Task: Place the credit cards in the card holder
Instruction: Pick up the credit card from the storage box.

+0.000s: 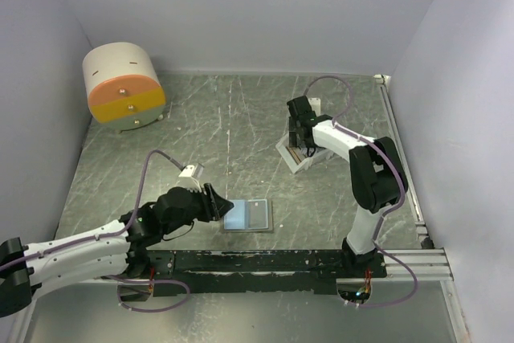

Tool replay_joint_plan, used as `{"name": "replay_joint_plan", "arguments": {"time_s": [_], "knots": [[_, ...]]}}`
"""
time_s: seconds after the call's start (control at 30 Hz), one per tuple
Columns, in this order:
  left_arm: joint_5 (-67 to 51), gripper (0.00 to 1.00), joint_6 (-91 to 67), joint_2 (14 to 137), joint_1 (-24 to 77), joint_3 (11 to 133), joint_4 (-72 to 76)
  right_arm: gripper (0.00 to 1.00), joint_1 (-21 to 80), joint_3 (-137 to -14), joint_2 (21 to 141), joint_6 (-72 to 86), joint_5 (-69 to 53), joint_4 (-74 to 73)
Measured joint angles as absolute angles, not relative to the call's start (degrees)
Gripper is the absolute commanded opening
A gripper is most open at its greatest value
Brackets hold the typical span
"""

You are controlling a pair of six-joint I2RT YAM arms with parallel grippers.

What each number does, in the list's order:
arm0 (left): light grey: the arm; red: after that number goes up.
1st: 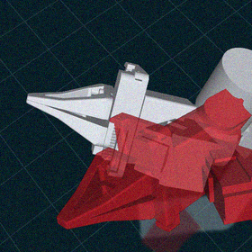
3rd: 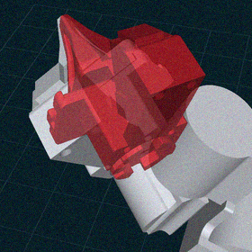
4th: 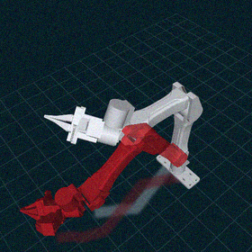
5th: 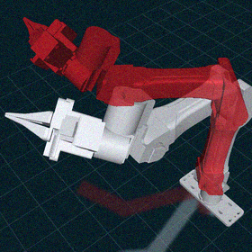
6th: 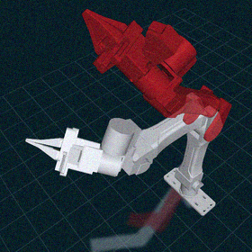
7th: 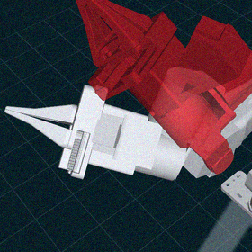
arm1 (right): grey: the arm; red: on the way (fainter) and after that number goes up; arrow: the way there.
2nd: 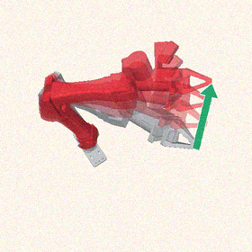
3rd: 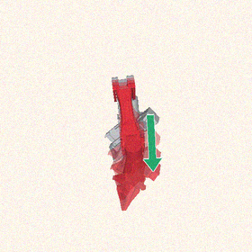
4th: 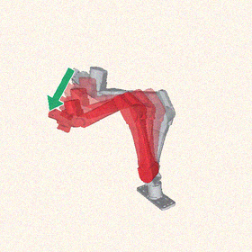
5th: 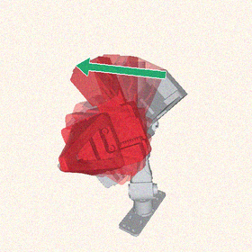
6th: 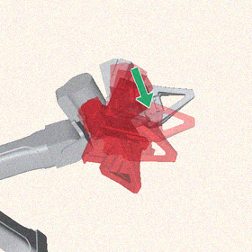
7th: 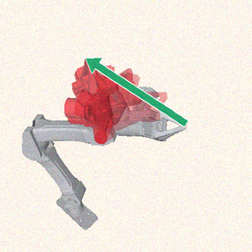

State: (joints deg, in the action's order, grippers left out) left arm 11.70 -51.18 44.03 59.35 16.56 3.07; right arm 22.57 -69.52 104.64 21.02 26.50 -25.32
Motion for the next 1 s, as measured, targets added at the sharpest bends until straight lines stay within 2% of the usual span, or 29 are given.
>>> {"name": "replay_joint_plan", "arguments": {"time_s": [0.43, 0.57, 0.77, 1.0], "knots": [[13.0, 0.56, -51.2, 39.4, 59.4, 16.5, 0.3, 0.78, 22.2, -67.4, 105.1, 23.7, 27.6, -22.8], [13.1, 0.56, -51.3, 39.4, 59.4, 16.5, 0.3, 0.75, 21.8, -67.4, 105.8, 23.8, 27.5, -22.1], [13.1, 0.56, -51.5, 39.4, 59.4, 16.4, 0.3, 0.54, 21.7, -66.4, 105.8, 23.6, 26.7, -20.1], [13.1, 0.56, -51.5, 39.9, 59.4, 16.4, 0.3, 0.35, 21.7, -64.3, 104.3, 23.1, 26.5, -18.5]]}}
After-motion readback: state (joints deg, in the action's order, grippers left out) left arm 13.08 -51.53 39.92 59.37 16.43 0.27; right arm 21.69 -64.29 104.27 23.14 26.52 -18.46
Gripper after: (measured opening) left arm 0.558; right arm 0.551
